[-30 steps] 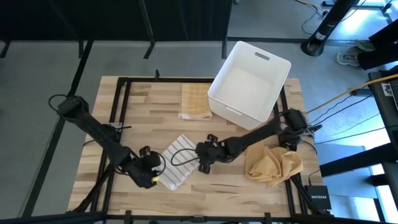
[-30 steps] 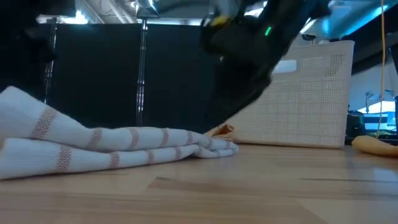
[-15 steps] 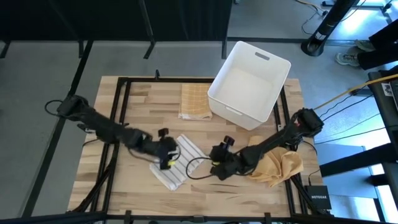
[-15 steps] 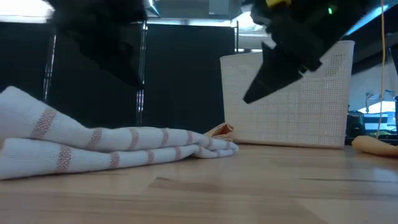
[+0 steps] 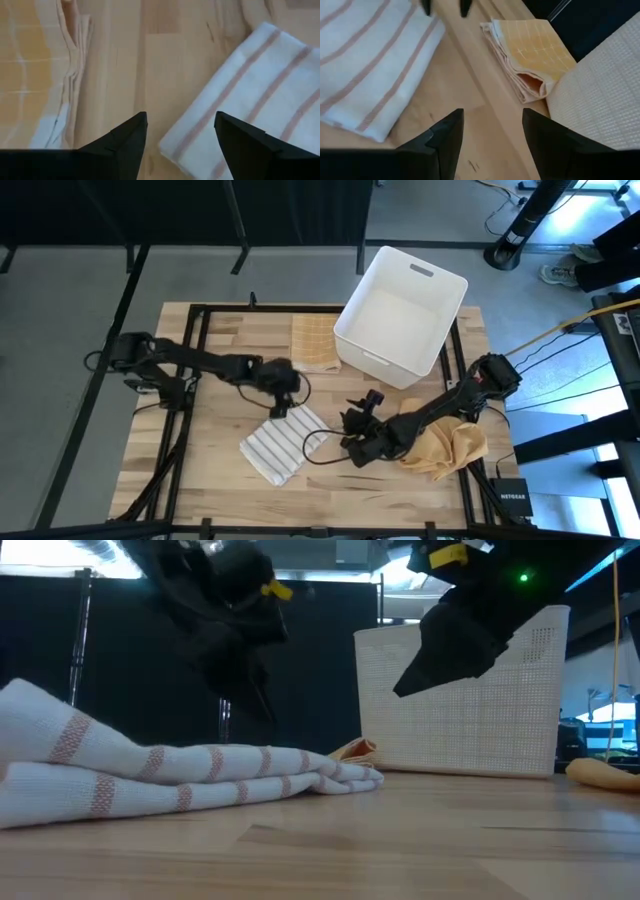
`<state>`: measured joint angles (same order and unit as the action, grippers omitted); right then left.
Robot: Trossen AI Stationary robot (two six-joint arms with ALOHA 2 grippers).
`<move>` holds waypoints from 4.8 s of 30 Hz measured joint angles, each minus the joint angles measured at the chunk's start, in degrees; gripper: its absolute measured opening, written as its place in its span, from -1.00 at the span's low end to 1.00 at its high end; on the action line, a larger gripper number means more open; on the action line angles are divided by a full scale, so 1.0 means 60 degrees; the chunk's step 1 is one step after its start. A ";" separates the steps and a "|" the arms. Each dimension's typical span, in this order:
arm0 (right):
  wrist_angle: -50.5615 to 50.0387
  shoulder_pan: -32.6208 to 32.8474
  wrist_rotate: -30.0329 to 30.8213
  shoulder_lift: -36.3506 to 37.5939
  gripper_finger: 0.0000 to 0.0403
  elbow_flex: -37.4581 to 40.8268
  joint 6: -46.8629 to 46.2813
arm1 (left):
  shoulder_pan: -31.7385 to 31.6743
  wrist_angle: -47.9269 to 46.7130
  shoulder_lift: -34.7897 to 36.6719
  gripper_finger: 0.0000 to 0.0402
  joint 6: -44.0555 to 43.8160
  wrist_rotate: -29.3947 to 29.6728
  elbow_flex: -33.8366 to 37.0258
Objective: Fold towel
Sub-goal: Stack the white towel on top of the yellow patterned towel, then fold the yellow towel
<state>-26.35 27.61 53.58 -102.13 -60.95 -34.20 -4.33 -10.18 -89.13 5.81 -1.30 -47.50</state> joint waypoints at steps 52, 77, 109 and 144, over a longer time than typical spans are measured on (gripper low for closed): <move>0.0080 0.0019 -0.0435 -0.0404 0.02 -0.0011 0.0426 | -0.2163 0.0715 0.1393 -0.98 0.0568 0.2637 -0.0664; 0.0155 0.0019 -0.0441 -0.0404 0.02 -0.0011 0.0430 | -0.4396 0.4760 -0.0012 -0.95 -0.2086 0.2575 -0.0463; 0.0131 0.0023 -0.0514 -0.0401 0.02 -0.0011 0.0820 | -0.4854 0.4261 -0.0304 -0.20 -0.0238 0.0360 -0.0474; -0.3471 0.1108 -0.6839 0.1997 0.02 -0.1104 -0.2052 | 0.3832 -0.0924 0.1316 -0.42 -0.5044 0.1999 0.0397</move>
<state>-47.18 34.26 12.55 -90.15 -67.57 -46.51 18.66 -15.72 -81.23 -24.46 10.70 -45.12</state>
